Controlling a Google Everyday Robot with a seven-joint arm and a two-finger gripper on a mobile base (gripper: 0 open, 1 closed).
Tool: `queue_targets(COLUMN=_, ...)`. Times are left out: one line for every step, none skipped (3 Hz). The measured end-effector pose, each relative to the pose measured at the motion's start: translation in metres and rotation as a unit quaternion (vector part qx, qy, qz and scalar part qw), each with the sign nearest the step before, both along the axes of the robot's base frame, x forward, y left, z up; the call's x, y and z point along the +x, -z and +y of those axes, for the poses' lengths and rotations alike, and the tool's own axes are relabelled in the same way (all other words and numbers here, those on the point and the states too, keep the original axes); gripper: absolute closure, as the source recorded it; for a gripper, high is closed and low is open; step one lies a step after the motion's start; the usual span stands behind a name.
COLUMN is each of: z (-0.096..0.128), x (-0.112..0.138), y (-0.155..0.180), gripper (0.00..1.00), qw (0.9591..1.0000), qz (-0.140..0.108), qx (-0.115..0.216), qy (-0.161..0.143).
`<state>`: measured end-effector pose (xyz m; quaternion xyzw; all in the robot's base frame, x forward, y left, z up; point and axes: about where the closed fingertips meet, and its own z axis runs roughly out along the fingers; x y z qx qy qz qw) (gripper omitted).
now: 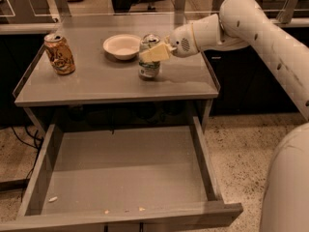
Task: Pick 7up can from top drawer and place on counter
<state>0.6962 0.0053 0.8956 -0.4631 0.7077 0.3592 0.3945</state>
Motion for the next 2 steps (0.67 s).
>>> queue_targets(z=0.002, x=-0.001, y=0.000, gripper=1.00, qw=1.0000, qz=-0.004, qx=-0.002, qy=0.000)
queue_targets(z=-0.005, x=-0.018, y=0.001, gripper=1.00, qw=0.9985, qz=-0.030, qx=-0.020, qy=0.041)
